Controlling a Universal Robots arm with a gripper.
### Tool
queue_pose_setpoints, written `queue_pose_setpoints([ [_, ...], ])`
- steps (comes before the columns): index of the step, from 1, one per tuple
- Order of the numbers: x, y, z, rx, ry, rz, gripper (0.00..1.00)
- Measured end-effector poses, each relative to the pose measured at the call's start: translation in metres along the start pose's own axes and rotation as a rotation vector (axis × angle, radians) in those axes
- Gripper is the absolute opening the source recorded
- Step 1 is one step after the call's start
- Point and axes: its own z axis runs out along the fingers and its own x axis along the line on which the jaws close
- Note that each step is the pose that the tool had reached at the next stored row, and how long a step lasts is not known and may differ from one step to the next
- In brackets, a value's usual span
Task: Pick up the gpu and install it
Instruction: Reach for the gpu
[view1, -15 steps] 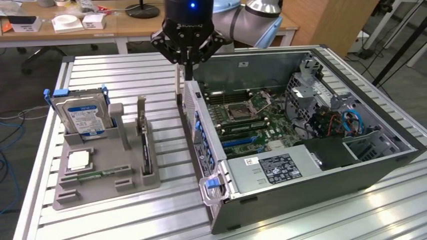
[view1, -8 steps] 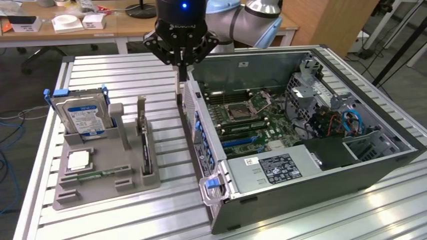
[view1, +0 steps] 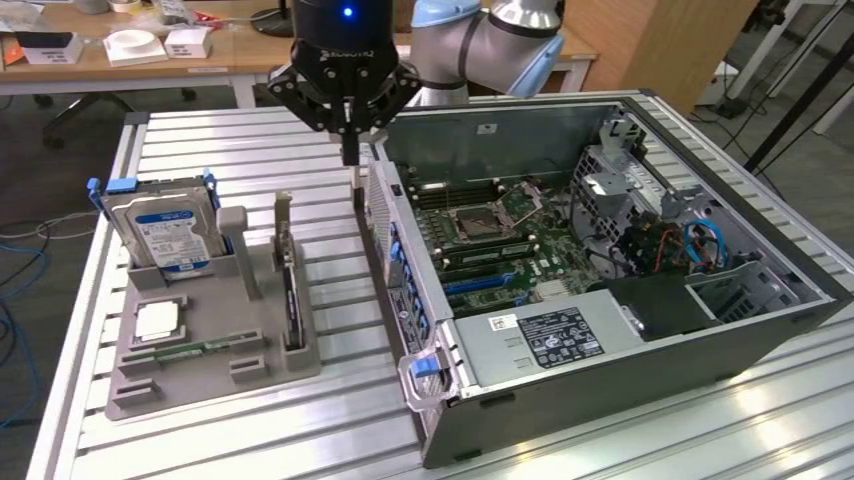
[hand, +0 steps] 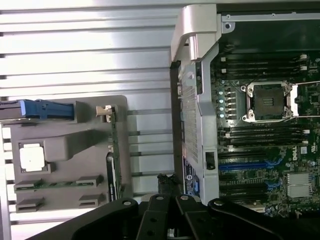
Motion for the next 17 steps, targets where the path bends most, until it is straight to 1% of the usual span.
queue_pose_setpoints([
  [17, 0.027, -0.0036, -0.0007, 0.0, 0.0, 0.0, 0.11],
])
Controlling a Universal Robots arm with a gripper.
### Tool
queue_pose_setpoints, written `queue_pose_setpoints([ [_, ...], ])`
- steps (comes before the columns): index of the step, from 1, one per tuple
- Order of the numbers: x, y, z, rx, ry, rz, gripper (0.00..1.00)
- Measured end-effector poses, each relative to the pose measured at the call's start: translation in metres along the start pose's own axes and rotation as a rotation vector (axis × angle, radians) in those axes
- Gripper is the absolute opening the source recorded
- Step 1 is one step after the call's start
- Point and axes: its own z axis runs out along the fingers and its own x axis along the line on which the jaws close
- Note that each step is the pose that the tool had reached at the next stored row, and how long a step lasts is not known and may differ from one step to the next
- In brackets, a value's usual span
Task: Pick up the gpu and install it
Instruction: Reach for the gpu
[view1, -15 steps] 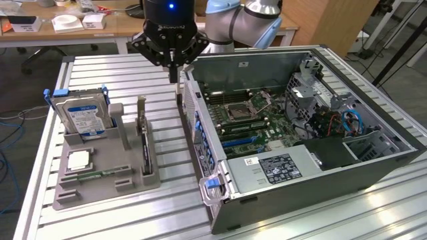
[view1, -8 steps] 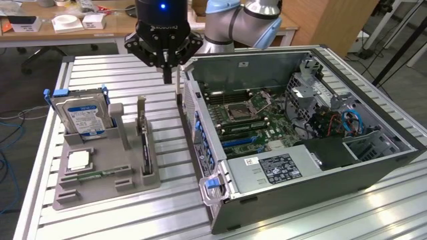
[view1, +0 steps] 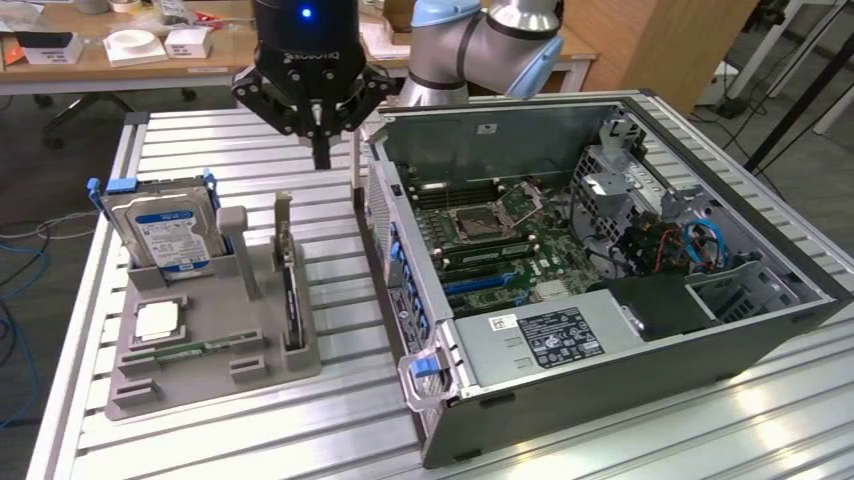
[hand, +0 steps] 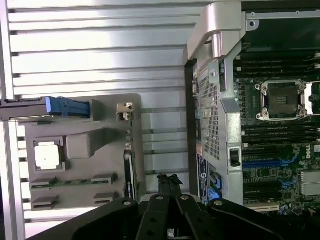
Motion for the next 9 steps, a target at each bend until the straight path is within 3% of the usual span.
queue_pose_setpoints([
  [9, 0.016, -0.0019, -0.0003, 0.0, 0.0, 0.0, 0.11],
])
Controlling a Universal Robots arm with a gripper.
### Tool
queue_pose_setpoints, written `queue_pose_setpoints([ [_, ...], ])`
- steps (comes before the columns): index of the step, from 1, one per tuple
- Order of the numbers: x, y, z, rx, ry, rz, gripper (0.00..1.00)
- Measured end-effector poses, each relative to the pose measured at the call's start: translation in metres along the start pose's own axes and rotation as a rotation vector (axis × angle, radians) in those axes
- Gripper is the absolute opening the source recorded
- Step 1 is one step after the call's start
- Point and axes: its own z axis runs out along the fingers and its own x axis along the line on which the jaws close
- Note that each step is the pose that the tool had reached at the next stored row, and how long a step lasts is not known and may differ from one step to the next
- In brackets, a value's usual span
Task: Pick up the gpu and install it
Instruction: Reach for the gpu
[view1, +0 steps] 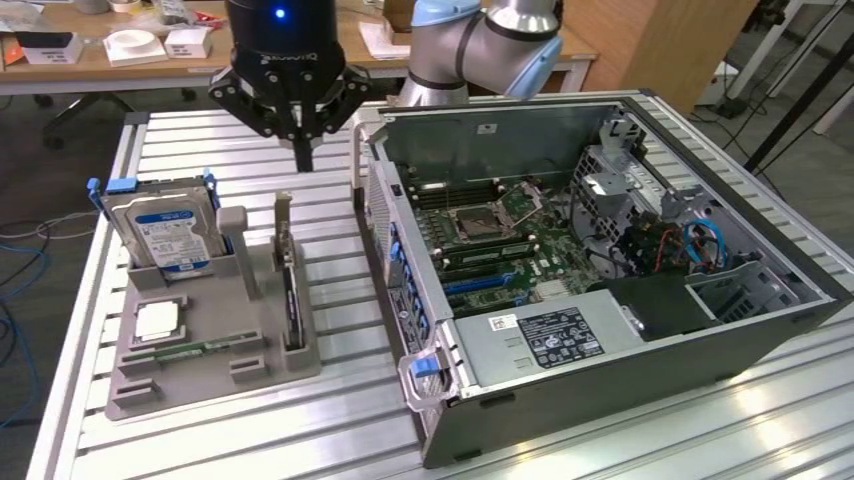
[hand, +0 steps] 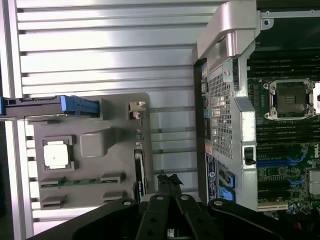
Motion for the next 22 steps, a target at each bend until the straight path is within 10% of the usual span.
queue_pose_setpoints([
  [22, 0.022, -0.0018, -0.0004, 0.0, 0.0, 0.0, 0.17],
])
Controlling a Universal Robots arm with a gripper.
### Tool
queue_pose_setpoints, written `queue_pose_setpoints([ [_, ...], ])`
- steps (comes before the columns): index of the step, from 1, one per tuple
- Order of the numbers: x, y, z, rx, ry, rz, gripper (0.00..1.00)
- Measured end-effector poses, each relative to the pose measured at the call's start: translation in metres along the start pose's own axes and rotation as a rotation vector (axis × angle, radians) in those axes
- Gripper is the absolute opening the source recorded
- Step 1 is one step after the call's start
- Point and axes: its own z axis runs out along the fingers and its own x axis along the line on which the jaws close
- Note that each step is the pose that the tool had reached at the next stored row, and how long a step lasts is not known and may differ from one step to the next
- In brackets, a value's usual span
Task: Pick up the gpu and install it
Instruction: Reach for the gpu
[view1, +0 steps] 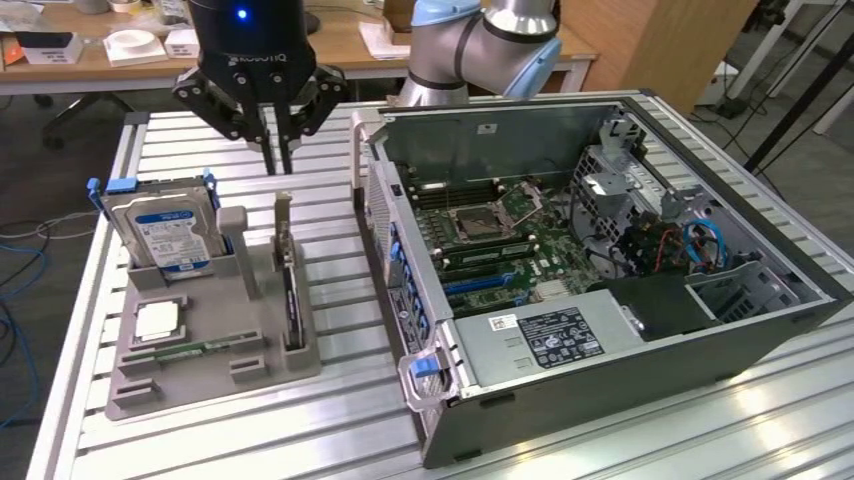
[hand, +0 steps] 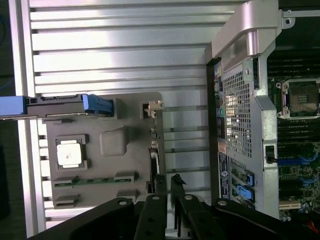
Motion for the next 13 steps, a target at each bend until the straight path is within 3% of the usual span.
queue_pose_setpoints([
  [2, 0.0, 0.0, 0.0, 0.0, 0.0, 0.0, 0.29],
  [3, 0.0, 0.0, 0.0, 0.0, 0.0, 0.0, 0.29],
  [7, 0.0001, 0.0, 0.0, 0.0, 0.0, 0.0, 0.47],
  [13, 0.0002, 0.0, 0.0, 0.0001, 0.0001, 0.0, 0.47],
])
